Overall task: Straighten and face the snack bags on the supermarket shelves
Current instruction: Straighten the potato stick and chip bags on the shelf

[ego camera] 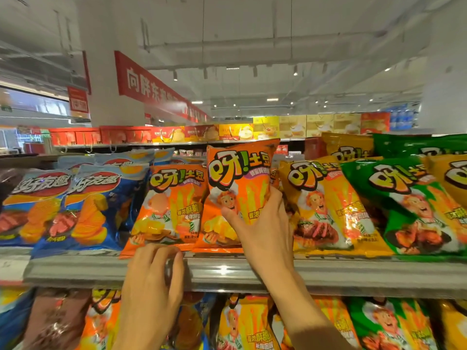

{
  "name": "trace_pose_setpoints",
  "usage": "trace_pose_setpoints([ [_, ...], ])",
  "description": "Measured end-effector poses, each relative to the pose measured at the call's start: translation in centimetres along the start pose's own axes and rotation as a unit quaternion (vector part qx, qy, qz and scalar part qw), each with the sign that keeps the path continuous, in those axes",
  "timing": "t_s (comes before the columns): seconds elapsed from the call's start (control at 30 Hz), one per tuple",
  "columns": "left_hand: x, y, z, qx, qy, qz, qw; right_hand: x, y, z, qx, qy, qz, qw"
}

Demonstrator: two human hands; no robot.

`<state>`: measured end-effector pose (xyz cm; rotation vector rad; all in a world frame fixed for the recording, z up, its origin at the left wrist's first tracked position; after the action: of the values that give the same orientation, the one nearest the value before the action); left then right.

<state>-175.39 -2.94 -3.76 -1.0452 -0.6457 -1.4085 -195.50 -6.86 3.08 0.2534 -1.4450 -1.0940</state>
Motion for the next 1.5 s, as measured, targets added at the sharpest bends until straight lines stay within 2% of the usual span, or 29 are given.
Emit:
trace_pose_setpoints([
  [0.3,-0.2,-0.5,0.1,-0.019,-0.019,-0.002,1.0,0.8,-0.1,-0.4,-0.05,0.032,-0.037,0.998],
  [0.53,-0.4,-0.6,-0.1,-0.034,-0.032,0.009,0.999,0.0,0.0,0.3,-0.172,0.107,-0.052,0.978],
  [0.7,-0.3,-0.8,-0.5,-0.031,-0.081,0.008,0.996,-0.5,-0.1,1.2,-0.183,0.166,-0.068,0.966],
  [0.8,0.1,-0.2,-1.4,-0.028,-0.076,0.048,0.996,-1.3,0.0,1.9,-0.152,0.16,-0.04,0.975],
  [0.9,0.6,-0.7,-2.1,-0.025,-0.004,0.106,0.994,-2.6,-0.5,3.4,-0.129,0.141,0.045,0.981],
  [0.97,0.5,-3.2,-2.1,-0.073,-0.013,0.133,0.988,-3.3,-1.2,5.3,-0.085,0.129,0.086,0.984],
  [1.03,0.2,-7.8,-1.8,-0.119,-0.074,0.146,0.979,-3.6,-2.2,8.2,-0.033,0.113,0.093,0.989],
  [1.17,-0.3,-17.7,-1.2,-0.103,-0.123,0.047,0.986,-3.3,-4.8,15.9,0.027,0.078,0.095,0.992],
  [1.33,-0.8,-30.4,-1.8,-0.177,-0.064,0.022,0.982,-1.3,-8.9,27.5,0.03,0.002,0.081,0.996],
  [1.5,0.0,-39.2,-3.3,-0.177,-0.011,0.022,0.984,2.5,-12.9,37.1,-0.046,-0.113,0.087,0.989],
])
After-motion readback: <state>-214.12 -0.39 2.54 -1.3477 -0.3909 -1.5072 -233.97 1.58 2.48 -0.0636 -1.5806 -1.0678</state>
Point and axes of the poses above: each hand's wrist, its own x-axis towards the middle knuckle, its own z-axis out of the back of the hand, y = z × x, the point moved 2 cm from there along x, towards the middle knuckle, and after that the axes turned 12 degrees about x, right-handed, at the moved point
